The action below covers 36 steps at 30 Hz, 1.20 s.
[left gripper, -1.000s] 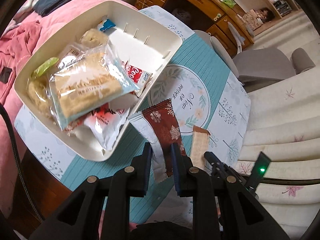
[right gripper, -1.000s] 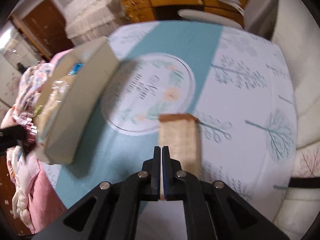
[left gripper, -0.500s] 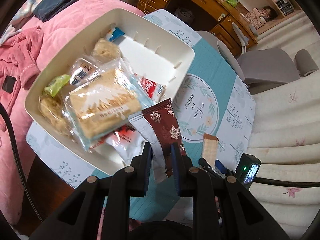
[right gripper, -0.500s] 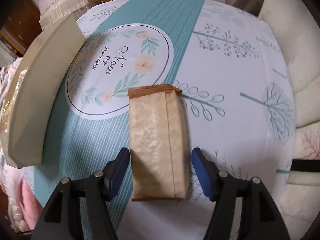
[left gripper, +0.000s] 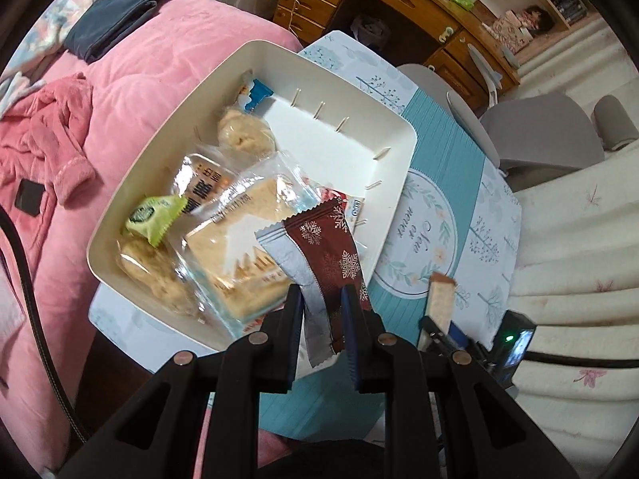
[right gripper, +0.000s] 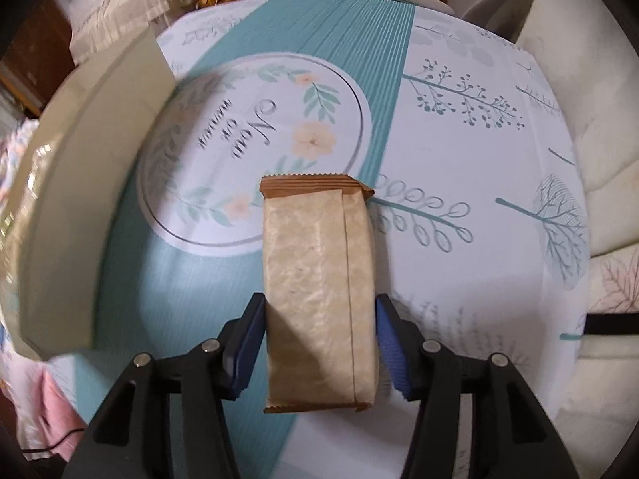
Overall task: Organize snacks
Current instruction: 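Carry both snacks over the tray and open the left tool to drop the red packet, then open the right tool to drop the brown biscuit bag into the tray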
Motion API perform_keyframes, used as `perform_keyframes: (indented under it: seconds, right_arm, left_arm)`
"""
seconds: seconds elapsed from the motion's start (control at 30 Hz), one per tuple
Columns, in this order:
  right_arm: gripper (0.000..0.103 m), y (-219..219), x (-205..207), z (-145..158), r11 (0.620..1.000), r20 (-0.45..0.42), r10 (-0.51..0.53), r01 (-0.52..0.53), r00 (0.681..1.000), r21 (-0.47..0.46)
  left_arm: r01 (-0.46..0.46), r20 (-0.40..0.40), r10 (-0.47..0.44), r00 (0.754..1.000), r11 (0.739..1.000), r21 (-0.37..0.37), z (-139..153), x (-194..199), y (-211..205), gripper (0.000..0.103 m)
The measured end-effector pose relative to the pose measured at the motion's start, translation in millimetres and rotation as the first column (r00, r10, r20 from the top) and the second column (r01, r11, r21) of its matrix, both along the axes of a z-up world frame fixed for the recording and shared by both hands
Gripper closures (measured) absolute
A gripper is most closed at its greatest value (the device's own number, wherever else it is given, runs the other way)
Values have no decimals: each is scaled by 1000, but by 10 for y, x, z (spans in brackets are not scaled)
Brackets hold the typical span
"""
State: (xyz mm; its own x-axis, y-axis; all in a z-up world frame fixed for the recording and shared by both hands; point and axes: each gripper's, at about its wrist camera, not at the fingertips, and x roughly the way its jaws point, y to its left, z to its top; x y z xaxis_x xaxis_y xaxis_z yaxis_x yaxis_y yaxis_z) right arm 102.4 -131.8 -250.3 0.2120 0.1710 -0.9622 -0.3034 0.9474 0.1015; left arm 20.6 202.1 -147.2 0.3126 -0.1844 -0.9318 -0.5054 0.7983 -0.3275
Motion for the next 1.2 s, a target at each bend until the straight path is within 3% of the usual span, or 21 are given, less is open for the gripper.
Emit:
perform_keyframes:
  seconds: [0.2,0.37,0.57,0.73,0.83,0.97,1.07,1.1,1.13,1.2]
  right_arm:
    - [49,229,-53,256,992,23,-68,65,997,105]
    - [49,431,-53,553,969,70,-143,126,987,211]
    - [49,802,-113,797,934,132,-229,179,964,309]
    - [49,1167,-159,905,913,163,-259,186,952,362]
    - [49,1415,-197,961,915,184,-252,172,950,365]
    - [48,1661,-231,1052,912,193,-250,164,949,377]
    - [46,1755,-232,1091,915,189,-242,159,952,372]
    - [45,1766,-244,1092,918,186,-232,152,955,367]
    - [45,1765,-262,1101,921,190,-224,143,956,362]
    - [41,1758,-341,1144,930,202,-209,131,957,344]
  left_arm:
    - [93,-40,-93,995,996,1,-35,98,169,85]
    - [201,-69,-201,977,979,-5,-113,208,340,85]
    - [343,-107,-344,933,939,-25,-293,424,593,85]
    - [437,-117,-434,893,900,-4,-278,588,763,85]
    - [444,-112,-442,890,896,-2,-228,615,867,84]
    - [442,-76,-441,894,897,-7,-152,605,958,78]
    - [433,-30,-433,901,901,3,-76,538,986,64]
    - [428,-15,-428,903,904,6,-56,512,992,52]
    - [426,2,-426,905,905,12,-37,483,994,46]
    - [423,15,-424,905,905,41,-5,410,967,46]
